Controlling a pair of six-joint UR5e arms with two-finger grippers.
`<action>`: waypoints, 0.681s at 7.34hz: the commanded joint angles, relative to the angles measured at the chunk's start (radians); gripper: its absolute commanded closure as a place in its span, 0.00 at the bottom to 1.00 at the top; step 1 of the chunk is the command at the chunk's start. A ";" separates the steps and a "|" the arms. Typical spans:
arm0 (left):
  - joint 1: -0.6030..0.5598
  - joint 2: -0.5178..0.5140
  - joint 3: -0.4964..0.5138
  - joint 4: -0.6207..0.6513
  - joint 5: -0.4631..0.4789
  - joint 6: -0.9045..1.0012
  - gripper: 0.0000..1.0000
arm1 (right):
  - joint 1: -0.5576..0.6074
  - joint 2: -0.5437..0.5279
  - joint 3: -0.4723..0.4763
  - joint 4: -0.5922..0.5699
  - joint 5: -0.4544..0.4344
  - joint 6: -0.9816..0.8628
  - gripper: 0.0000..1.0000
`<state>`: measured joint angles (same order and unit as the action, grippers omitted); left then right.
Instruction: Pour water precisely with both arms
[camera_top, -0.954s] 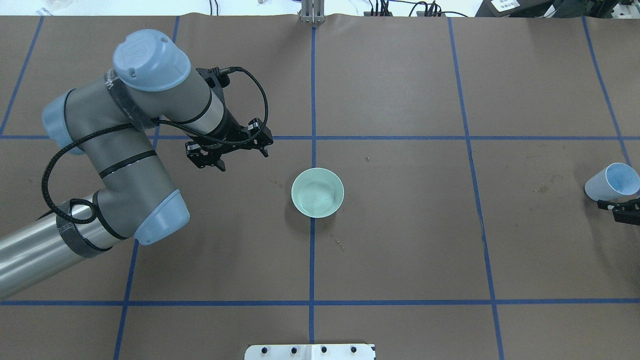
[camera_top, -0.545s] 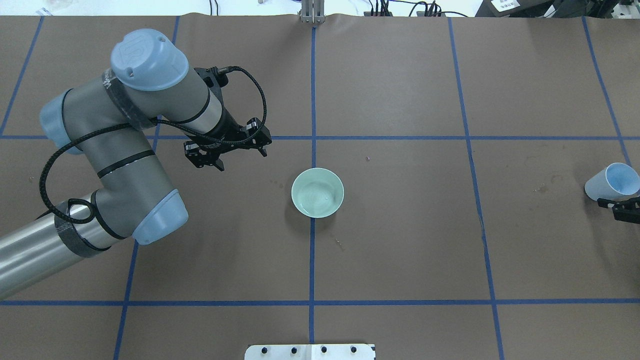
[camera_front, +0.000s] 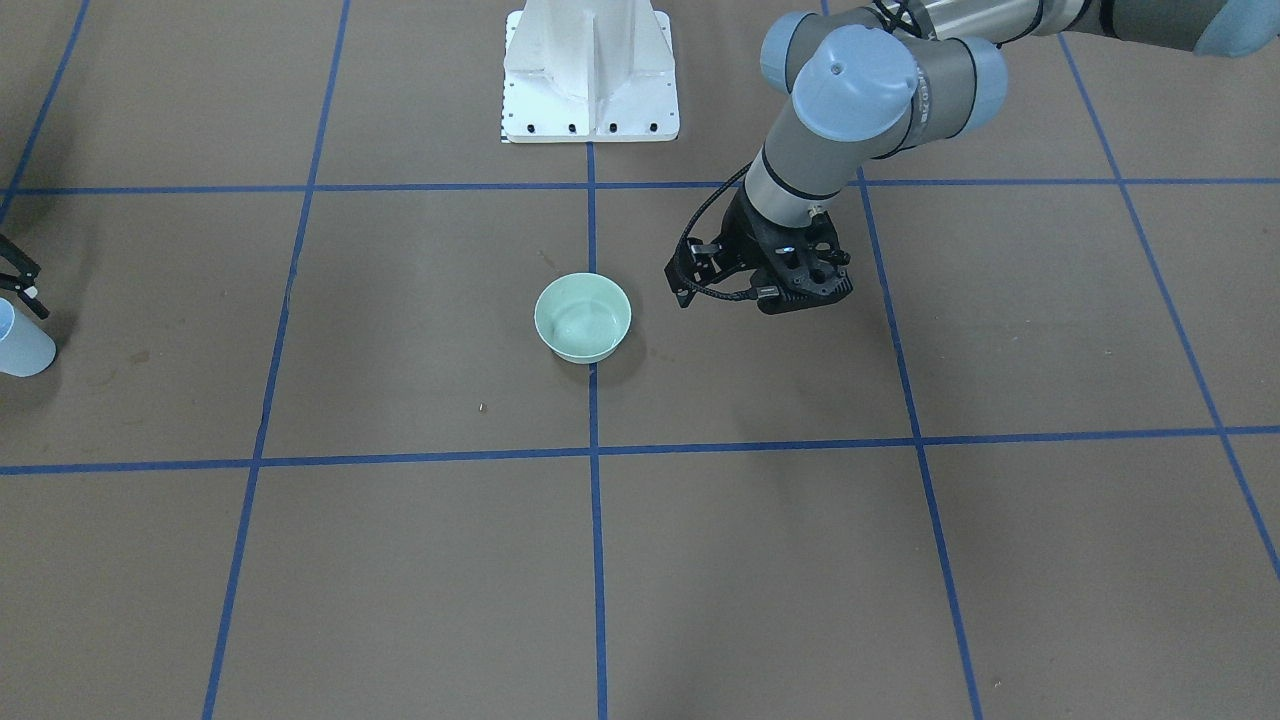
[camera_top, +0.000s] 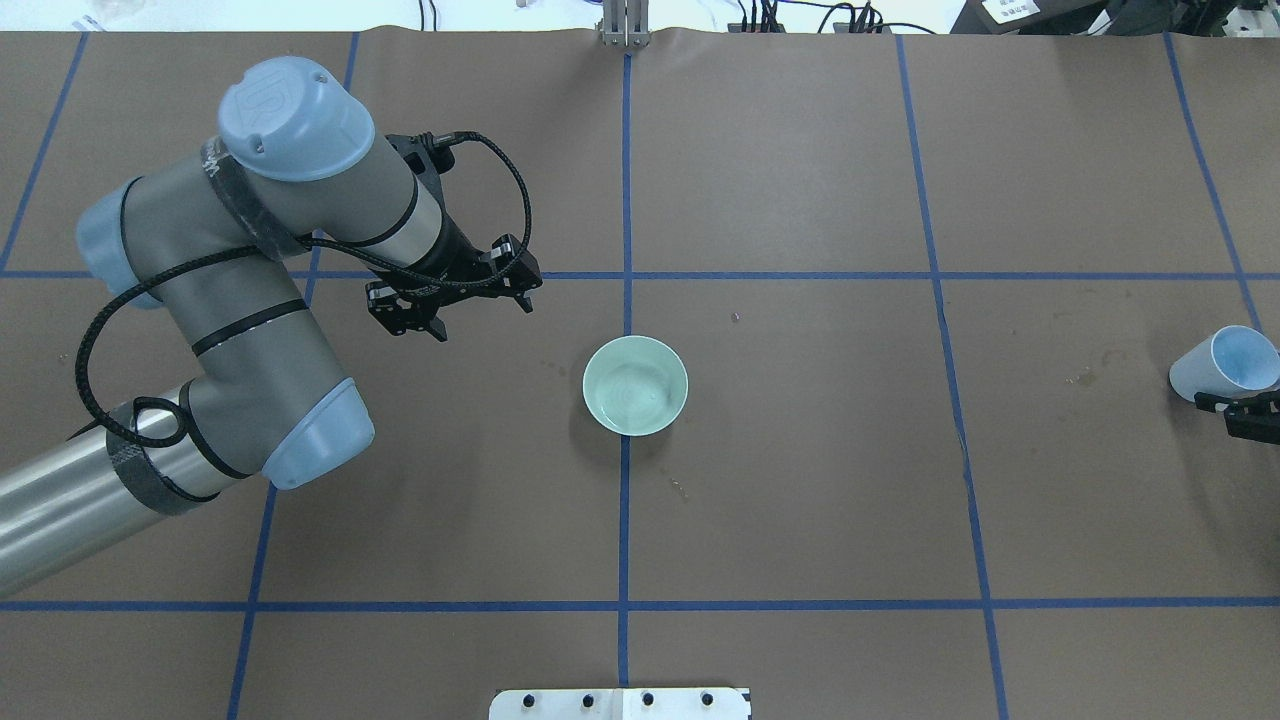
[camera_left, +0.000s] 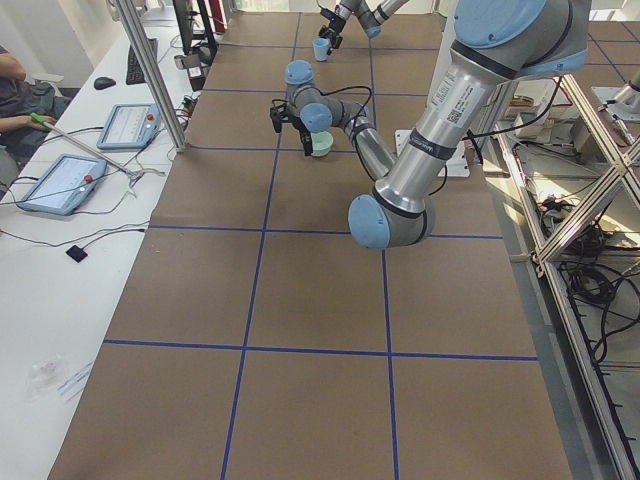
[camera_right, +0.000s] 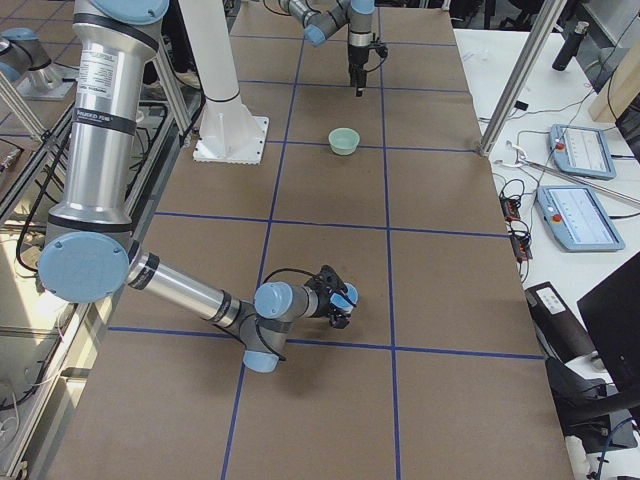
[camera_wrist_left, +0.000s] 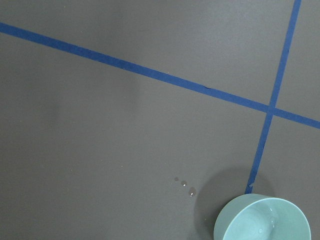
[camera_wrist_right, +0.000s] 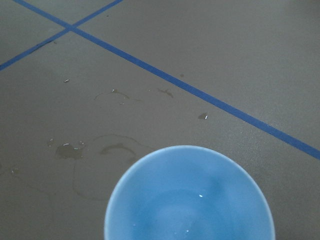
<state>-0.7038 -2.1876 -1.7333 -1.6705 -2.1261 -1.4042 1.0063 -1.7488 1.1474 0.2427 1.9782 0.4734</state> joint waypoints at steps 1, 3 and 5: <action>-0.003 0.000 0.000 0.000 0.000 0.001 0.00 | 0.000 0.000 -0.003 0.024 -0.007 0.001 0.04; -0.003 0.002 0.000 0.000 0.000 0.001 0.00 | 0.000 0.002 -0.003 0.027 -0.009 0.001 0.04; -0.003 0.002 -0.003 0.005 0.000 0.001 0.00 | 0.000 0.002 -0.003 0.032 -0.016 0.002 0.11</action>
<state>-0.7071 -2.1860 -1.7349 -1.6695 -2.1261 -1.4036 1.0063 -1.7475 1.1444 0.2732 1.9650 0.4743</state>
